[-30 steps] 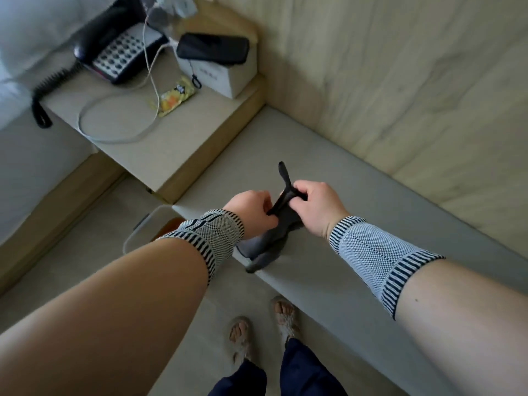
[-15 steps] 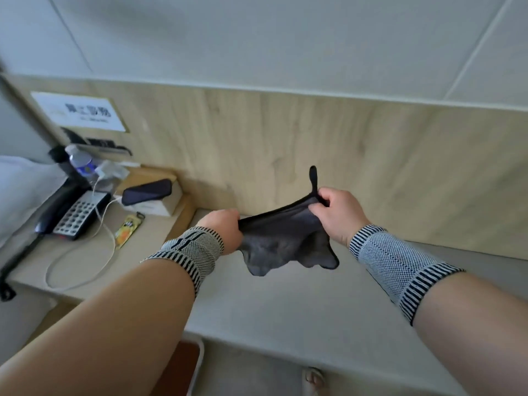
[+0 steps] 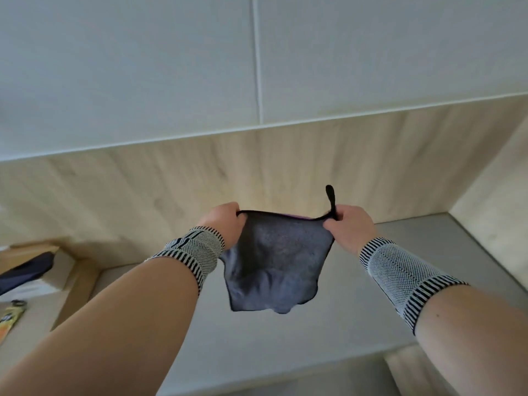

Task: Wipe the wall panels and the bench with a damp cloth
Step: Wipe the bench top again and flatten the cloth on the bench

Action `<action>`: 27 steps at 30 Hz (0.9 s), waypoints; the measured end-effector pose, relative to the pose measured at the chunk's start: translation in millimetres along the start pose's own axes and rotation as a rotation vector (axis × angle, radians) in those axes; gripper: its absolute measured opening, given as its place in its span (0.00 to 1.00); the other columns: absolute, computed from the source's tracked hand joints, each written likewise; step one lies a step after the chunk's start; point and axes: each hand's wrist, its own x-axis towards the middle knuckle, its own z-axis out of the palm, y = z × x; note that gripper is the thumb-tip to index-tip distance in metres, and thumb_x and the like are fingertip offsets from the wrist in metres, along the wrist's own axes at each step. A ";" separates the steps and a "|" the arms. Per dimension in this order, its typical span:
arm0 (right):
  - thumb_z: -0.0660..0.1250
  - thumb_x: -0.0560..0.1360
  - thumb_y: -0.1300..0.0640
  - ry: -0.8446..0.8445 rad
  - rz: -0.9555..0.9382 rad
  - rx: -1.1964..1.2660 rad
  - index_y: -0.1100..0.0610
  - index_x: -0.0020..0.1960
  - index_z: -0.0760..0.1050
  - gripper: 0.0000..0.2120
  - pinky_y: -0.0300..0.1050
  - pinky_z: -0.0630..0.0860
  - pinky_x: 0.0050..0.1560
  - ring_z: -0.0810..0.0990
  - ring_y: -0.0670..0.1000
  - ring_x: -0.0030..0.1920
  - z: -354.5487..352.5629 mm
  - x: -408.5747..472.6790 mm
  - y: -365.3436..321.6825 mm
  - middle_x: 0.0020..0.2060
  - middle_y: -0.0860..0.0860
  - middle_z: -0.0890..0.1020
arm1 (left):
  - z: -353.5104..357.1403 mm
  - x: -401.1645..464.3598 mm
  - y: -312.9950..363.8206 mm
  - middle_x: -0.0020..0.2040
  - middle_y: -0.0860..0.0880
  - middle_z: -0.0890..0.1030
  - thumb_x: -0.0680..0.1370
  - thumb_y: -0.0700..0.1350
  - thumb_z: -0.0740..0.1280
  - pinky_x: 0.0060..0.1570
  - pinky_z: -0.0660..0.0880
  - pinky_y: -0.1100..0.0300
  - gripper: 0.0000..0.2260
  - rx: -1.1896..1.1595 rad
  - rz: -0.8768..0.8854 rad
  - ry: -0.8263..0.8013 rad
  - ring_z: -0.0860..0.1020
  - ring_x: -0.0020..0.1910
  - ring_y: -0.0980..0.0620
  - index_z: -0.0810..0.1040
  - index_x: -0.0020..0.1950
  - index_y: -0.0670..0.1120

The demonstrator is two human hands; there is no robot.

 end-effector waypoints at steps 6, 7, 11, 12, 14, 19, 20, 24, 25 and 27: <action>0.67 0.73 0.59 0.024 0.089 -0.049 0.56 0.45 0.79 0.03 0.36 0.69 0.32 0.77 0.48 0.36 -99.6 7.2 80.8 0.37 0.51 0.81 | 41.3 17.2 127.8 0.39 0.49 0.74 0.84 0.52 0.57 0.39 0.67 0.57 0.11 -0.007 0.114 0.022 0.72 0.39 0.48 0.70 0.47 0.46; 0.68 0.73 0.59 0.029 0.110 -0.038 0.57 0.45 0.79 0.03 0.37 0.69 0.33 0.77 0.49 0.36 -112.8 9.0 93.5 0.38 0.52 0.81 | 48.7 20.0 145.7 0.39 0.48 0.74 0.84 0.52 0.57 0.39 0.68 0.57 0.11 -0.005 0.134 0.019 0.73 0.39 0.47 0.70 0.47 0.47; 0.69 0.73 0.56 0.053 0.192 0.019 0.61 0.44 0.78 0.07 0.44 0.71 0.37 0.78 0.54 0.36 -147.9 9.7 139.3 0.34 0.53 0.80 | 77.3 25.9 199.1 0.39 0.48 0.75 0.84 0.52 0.56 0.40 0.68 0.56 0.12 0.005 0.212 -0.019 0.75 0.41 0.45 0.70 0.47 0.46; 0.69 0.74 0.56 0.071 0.215 0.033 0.62 0.44 0.77 0.08 0.44 0.70 0.36 0.76 0.53 0.35 -152.5 7.7 149.8 0.33 0.53 0.78 | 84.5 26.4 208.7 0.38 0.48 0.74 0.84 0.52 0.56 0.39 0.68 0.57 0.12 0.007 0.224 -0.041 0.74 0.40 0.46 0.71 0.47 0.46; 0.69 0.73 0.57 0.113 0.270 0.059 0.63 0.45 0.78 0.08 0.44 0.70 0.36 0.76 0.52 0.35 -158.8 3.2 171.0 0.33 0.54 0.78 | 100.5 29.9 224.6 0.37 0.49 0.74 0.84 0.52 0.56 0.39 0.69 0.57 0.12 0.025 0.253 -0.094 0.74 0.39 0.47 0.71 0.47 0.46; 0.69 0.73 0.55 0.150 0.395 0.063 0.59 0.45 0.80 0.07 0.43 0.71 0.35 0.77 0.52 0.32 -159.9 -10.1 214.1 0.32 0.53 0.80 | 124.4 46.1 255.6 0.38 0.50 0.74 0.84 0.52 0.56 0.41 0.70 0.57 0.11 0.160 0.404 -0.163 0.75 0.42 0.47 0.70 0.46 0.48; 0.69 0.74 0.55 0.167 0.419 0.061 0.59 0.45 0.80 0.07 0.44 0.72 0.34 0.78 0.53 0.33 -159.0 -11.1 221.5 0.33 0.54 0.81 | 126.6 51.1 264.1 0.37 0.51 0.73 0.84 0.52 0.56 0.40 0.69 0.57 0.11 0.185 0.435 -0.173 0.74 0.42 0.47 0.70 0.46 0.49; 0.66 0.77 0.56 0.173 0.503 0.107 0.58 0.40 0.74 0.08 0.40 0.67 0.28 0.73 0.50 0.28 -155.7 3.6 251.9 0.29 0.52 0.76 | 141.9 85.8 306.7 0.42 0.48 0.76 0.84 0.53 0.55 0.40 0.68 0.57 0.12 0.278 0.537 -0.156 0.74 0.42 0.47 0.71 0.48 0.47; 0.65 0.77 0.57 0.183 0.531 0.113 0.57 0.38 0.72 0.10 0.39 0.65 0.26 0.71 0.49 0.27 -156.5 12.5 262.6 0.27 0.51 0.73 | 149.6 95.6 320.0 0.45 0.46 0.78 0.84 0.53 0.55 0.41 0.68 0.56 0.12 0.283 0.557 -0.154 0.74 0.43 0.46 0.71 0.49 0.47; 0.64 0.77 0.57 0.252 0.593 0.111 0.59 0.40 0.73 0.09 0.39 0.65 0.25 0.71 0.49 0.27 -160.9 33.1 287.5 0.27 0.51 0.73 | 169.6 114.9 351.4 0.50 0.43 0.80 0.84 0.52 0.55 0.43 0.68 0.56 0.12 0.285 0.596 -0.158 0.74 0.45 0.45 0.73 0.50 0.46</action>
